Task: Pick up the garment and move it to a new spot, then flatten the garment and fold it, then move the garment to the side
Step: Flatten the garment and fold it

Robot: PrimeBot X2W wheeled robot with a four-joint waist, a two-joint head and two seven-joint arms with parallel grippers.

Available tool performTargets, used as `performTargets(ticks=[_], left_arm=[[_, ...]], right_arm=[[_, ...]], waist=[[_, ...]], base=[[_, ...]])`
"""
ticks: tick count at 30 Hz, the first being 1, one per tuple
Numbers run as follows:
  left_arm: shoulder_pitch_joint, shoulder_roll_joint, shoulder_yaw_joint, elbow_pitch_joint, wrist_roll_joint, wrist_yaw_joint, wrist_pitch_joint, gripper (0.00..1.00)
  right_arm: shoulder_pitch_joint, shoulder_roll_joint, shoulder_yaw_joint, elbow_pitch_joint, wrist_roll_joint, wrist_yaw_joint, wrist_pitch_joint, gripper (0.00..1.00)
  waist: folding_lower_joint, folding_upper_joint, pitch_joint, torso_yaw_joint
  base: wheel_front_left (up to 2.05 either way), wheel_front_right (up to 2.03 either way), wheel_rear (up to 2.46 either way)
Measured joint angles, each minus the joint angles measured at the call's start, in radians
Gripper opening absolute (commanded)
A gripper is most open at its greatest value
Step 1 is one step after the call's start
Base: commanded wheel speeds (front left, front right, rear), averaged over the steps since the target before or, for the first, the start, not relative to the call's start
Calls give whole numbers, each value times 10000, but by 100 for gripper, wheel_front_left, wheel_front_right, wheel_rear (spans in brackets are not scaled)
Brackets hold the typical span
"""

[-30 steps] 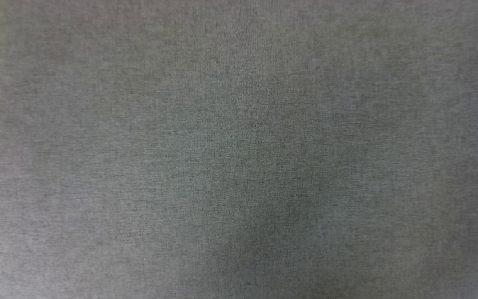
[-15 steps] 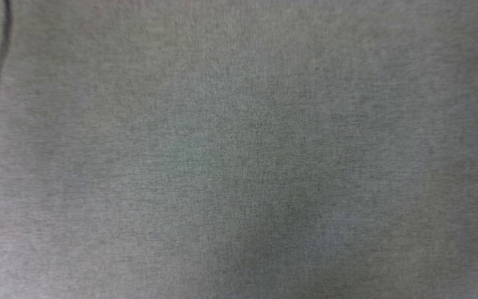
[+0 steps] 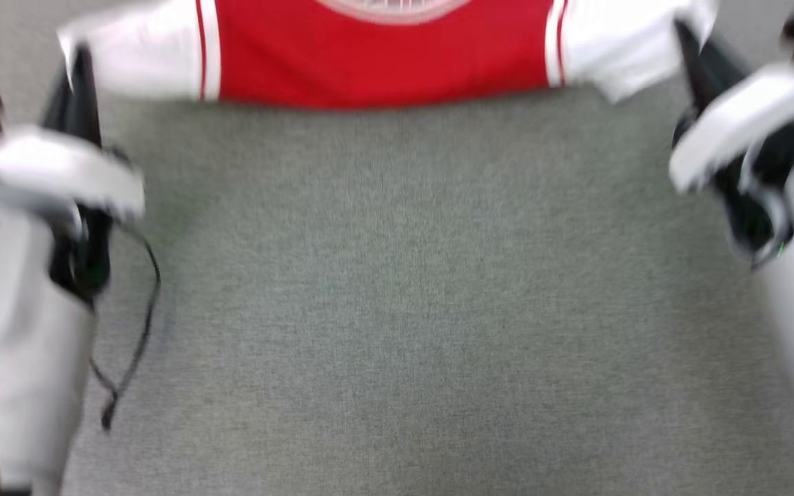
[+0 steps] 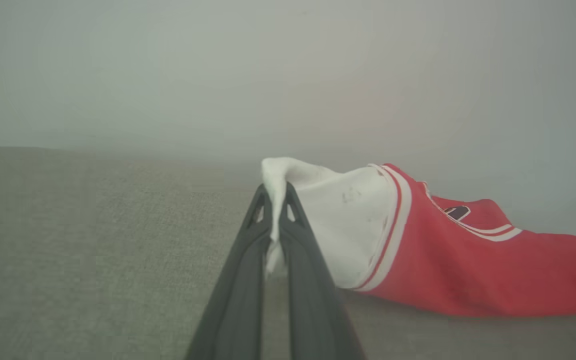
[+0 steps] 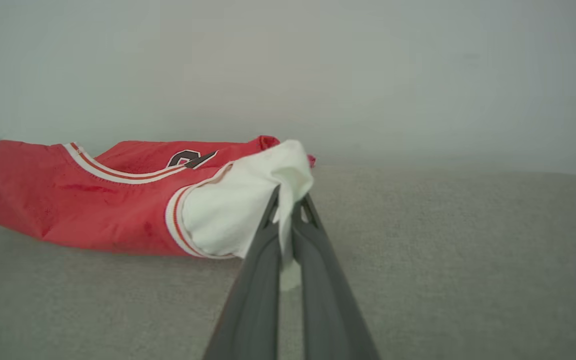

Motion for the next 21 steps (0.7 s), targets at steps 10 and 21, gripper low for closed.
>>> performTargets(ticks=[10, 21], left_arm=[[4461, -190, 470, -1902, 100, 445, -2, 0], [8217, -180, 520, -4312, -198, 1597, 460, 0]], right_arm=[[3614, -278, 280, -1210, 602, 0, -171, 0], [7902, -146, -878, -3593, 378, 0, 508, 0]], waist=[[-1, 0, -1733, 26], [-3, 0, -3258, 212]], base=[[0, 0, 0], [0, 0, 0]])
